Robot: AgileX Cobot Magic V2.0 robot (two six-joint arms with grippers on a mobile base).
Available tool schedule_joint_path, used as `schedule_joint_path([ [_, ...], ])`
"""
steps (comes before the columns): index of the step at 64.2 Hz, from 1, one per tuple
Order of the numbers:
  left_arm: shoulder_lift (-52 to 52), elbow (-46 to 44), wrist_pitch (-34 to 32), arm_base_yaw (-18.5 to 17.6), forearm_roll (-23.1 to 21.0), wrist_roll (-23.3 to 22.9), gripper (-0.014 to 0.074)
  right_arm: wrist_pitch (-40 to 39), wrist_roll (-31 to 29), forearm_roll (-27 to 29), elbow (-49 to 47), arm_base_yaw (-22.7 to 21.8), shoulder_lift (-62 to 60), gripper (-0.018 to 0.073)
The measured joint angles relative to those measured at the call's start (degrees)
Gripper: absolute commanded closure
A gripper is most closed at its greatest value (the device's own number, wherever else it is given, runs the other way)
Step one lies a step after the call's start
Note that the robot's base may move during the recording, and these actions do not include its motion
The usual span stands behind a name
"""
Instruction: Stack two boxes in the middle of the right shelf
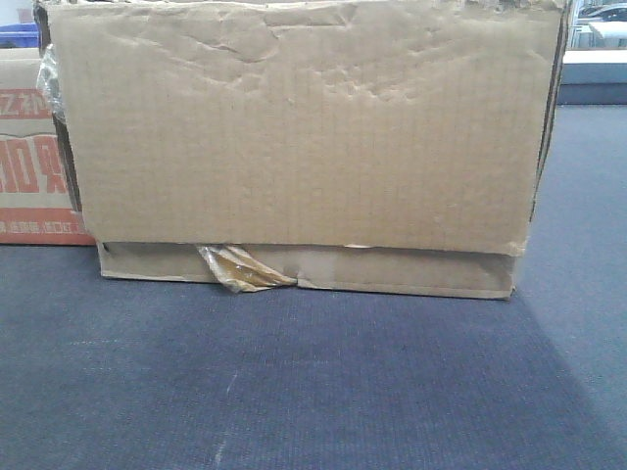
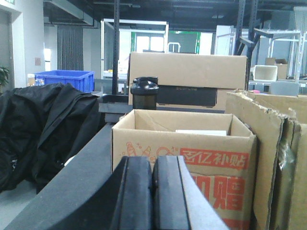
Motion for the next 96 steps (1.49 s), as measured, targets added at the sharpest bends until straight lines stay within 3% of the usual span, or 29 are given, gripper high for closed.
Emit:
schedule_joint_path([
  [12,0.0,0.0,-0.8,0.0,-0.4,0.0,0.0708,-0.1,0.0,0.0,0.0,0.0,0.0,0.0727],
  [28,0.0,-1.1,-2.5,0.0,-7.2,0.0,0.0708,-1.9,0.0,0.0,-1.7,0.0,0.0,0.0727],
  [37,0.4,-10.1,2.8,0.0,-6.3,0.0,0.0708,-0.6,0.0,0.0,-9.4,0.0,-0.2,0.072],
  [47,6.8,-24.0,11.8,0.0,-1.8,0.0,0.0696,3.4,0.1,0.0,-21.1,0.0,2.2,0.072],
  [54,13.4,-33.9,19.2,0.0,0.6,0.0,0.0599,6.1,0.1,0.0,-28.2,0.0,7.4,0.072],
  [66,26.2,-45.8,29.8,-0.2,1.6,0.0,0.0314,8.5,0.1,0.0,-37.7,0.0,19.6,0.0708],
  [75,32.5,-48.2,31.9,-1.9,1.7,0.0,0.0136,8.6,0.1,0.0,-40.6,0.0,28.9,0.0522],
  [83,36.9,-48.5,32.7,-3.7,1.7,0.0,0.0017,7.0,0.1,0.0,-41.0,0.0,35.4,0.0201],
  [89,39.7,-49.1,33.8,-4.5,1.7,0.0,-0.0004,4.8,0.1,0.0,-41.0,0.0,39.0,0.0012],
  [96,44.3,-52.9,39.1,-4.6,1.7,-0.5,-0.0004,4.3,0.1,0.0,-41.0,0.0,41.7,-0.001],
])
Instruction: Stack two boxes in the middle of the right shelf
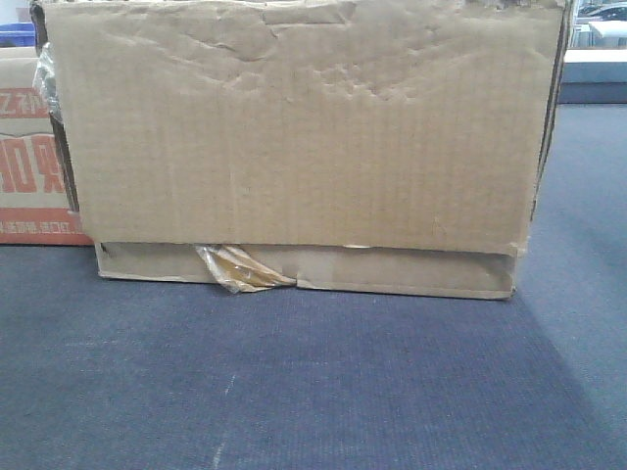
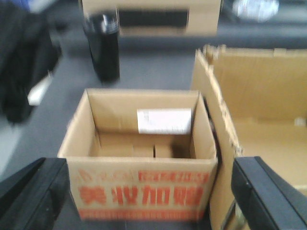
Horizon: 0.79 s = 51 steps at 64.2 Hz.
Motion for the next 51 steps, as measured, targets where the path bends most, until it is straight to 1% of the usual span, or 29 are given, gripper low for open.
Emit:
schedule_joint_path([
  [3,2.5,-2.8,2.6,0.0,0.0,0.0,-0.0004,0.0,0.0,0.0,0.0,0.0,0.4,-0.001],
  [11,10.0,-12.1,12.1,0.0,0.2,-0.1,-0.0003,-0.1,0.0,0.0,0.0,0.0,0.7,-0.001],
  [17,18.0,-21.7,21.2,0.1,0.8,0.0,-0.0003,-0.4,0.0,0.0,0.0,0.0,0.7,-0.001],
  [21,23.8,-28.5,26.9,1.1,0.8,0.9,-0.0003,-0.6,0.0,0.0,0.0,0.0,0.7,-0.001],
  [24,28.5,-33.9,32.4,2.2,0.8,2.2,-0.0003,-0.8,0.0,0.0,0.0,0.0,0.7,-0.001],
  [27,32.5,-38.2,35.3,3.2,0.8,3.7,-0.0003,-0.9,0.0,0.0,0.0,0.0,0.7,-0.001],
  [32,39.9,-46.2,37.3,5.7,0.0,6.1,-0.0003,-1.0,0.0,0.0,0.0,0.0,0.7,-0.001],
  [39,47.6,-53.5,37.8,8.7,-1.9,9.1,-0.0003,-1.0,0.0,0.0,0.0,0.0,0.7,-0.001],
  [51,57.7,-59.5,38.4,12.3,-2.3,13.5,-0.0003,-1.0,0.0,0.0,0.0,0.0,0.7,-0.001],
])
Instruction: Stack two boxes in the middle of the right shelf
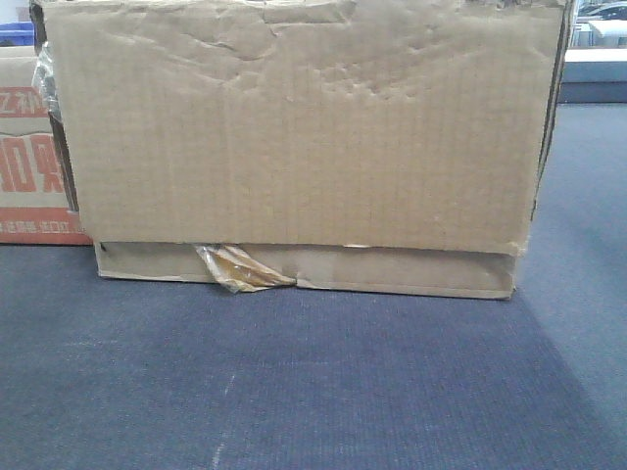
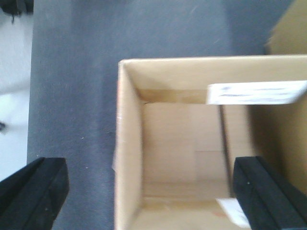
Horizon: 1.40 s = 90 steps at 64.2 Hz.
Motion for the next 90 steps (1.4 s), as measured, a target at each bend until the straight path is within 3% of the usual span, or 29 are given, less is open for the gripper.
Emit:
schedule_joint_path([
  [22,11.5,-0.5,0.4,1.5,0.0,1.4,-0.0003,-0.3,0.0,0.0,0.0,0.0,0.0,-0.001],
  [41,14.7,-0.5,-0.5,1.5,-0.1,1.5,0.0008,-0.3,0.0,0.0,0.0,0.0,0.0,-0.001],
  [46,14.7,-0.6,-0.5,1.5,0.0,1.5,0.009,-0.3,0.0,0.0,0.0,0.0,0.0,-0.001],
  [49,14.7,-0.8,-0.5,1.5,0.5,1.5,0.0183,-0.3,0.0,0.0,0.0,0.0,0.0,-0.001],
  [62,14.7,-1.1,-1.0,1.5,3.2,1.5,0.071,-0.3,0.0,0.0,0.0,0.0,0.0,-0.001],
  [90,13.8,-1.2,0.3,1.5,4.1,1.4,0.0708,-0.3,0.0,0.0,0.0,0.0,0.0,-0.001],
])
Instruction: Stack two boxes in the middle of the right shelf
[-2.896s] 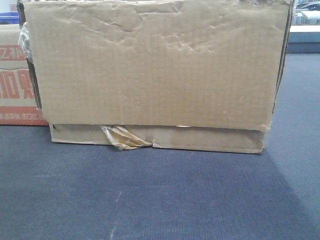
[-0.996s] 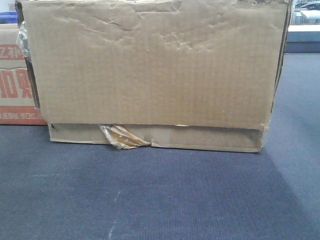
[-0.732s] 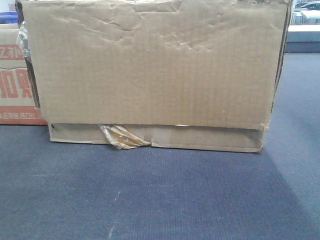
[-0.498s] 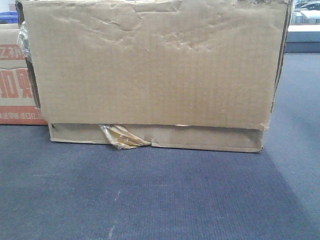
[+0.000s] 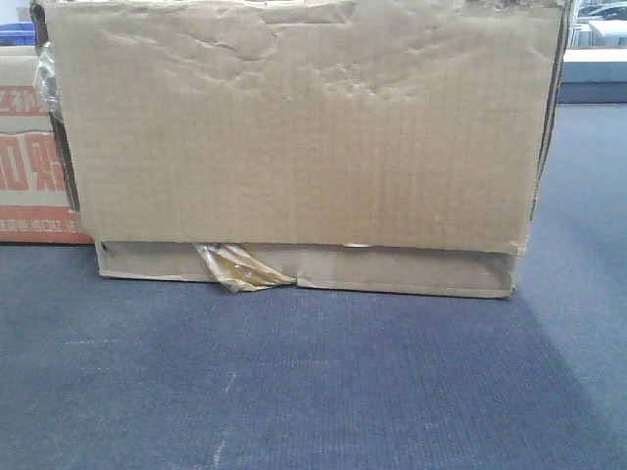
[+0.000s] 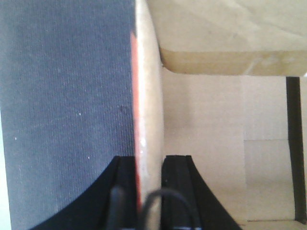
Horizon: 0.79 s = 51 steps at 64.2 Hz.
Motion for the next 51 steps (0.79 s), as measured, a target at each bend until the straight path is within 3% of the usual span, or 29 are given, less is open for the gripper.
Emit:
schedule_joint_path([
  [31,-16.2,0.0,-4.3,0.0,4.9,-4.4,0.0708,0.0,0.0,0.0,0.0,0.0,0.0,-0.001],
  [45,-24.0,-0.7,-9.9,0.0,4.6,-9.2,0.0708,0.0,0.0,0.0,0.0,0.0,0.0,-0.001],
  [51,-26.4,-3.3,-11.4,0.0,1.8,-10.6,0.0708,0.0,0.0,0.0,0.0,0.0,0.0,-0.001],
])
